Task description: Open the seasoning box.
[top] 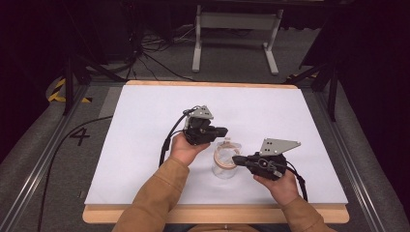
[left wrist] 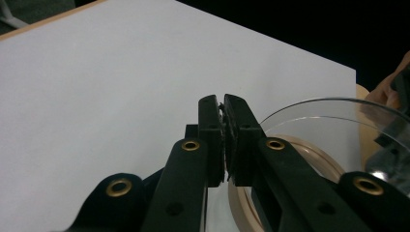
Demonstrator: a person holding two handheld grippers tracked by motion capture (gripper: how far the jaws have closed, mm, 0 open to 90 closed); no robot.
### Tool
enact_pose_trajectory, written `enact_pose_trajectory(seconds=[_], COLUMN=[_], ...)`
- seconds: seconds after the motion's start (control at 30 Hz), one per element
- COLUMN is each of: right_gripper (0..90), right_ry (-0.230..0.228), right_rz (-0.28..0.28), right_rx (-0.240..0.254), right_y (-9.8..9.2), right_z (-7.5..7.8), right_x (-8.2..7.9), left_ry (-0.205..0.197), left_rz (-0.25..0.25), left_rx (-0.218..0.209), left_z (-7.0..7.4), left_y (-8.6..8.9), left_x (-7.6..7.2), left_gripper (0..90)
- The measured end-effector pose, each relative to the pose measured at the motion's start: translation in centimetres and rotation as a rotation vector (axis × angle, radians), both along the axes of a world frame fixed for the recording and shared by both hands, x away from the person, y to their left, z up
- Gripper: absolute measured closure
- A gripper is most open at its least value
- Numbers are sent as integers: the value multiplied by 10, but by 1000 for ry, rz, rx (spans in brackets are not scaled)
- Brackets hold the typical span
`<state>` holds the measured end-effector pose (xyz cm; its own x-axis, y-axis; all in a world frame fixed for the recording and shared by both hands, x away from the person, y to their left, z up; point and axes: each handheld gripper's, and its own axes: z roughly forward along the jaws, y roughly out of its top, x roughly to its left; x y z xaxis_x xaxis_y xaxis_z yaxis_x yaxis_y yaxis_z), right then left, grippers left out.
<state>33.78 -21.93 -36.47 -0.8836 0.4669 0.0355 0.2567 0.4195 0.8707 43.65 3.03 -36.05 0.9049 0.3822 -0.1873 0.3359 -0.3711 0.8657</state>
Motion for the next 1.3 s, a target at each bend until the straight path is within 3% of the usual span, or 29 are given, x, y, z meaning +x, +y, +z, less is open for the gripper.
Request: enact_pose_trajectory(seconds=[0.1,0.43,0.67,0.8,1.0,1.3], right_gripper=[895,895,895,895,896,896], right_ry=[7,-1,-19,-27,-34,-41], right_rz=[15,41,43,40,36,41], right_rx=[13,50,67,75,84,109], right_y=[-1,-4,-7,-8,-8,-8], right_z=[1,5,10,13,15,17], right_x=[3,10,13,16,23,36], left_ry=[-4,-20,-35,-16,-11,9], left_rz=[5,-34,-23,5,39,93], left_rx=[-23,-28,-35,-48,-25,-28], left_z=[5,20,27,26,26,20], left_y=[9,36,53,62,76,96], left_x=[-5,-19,-26,-28,-34,-42], left_gripper=[852,792,764,742,720,701])
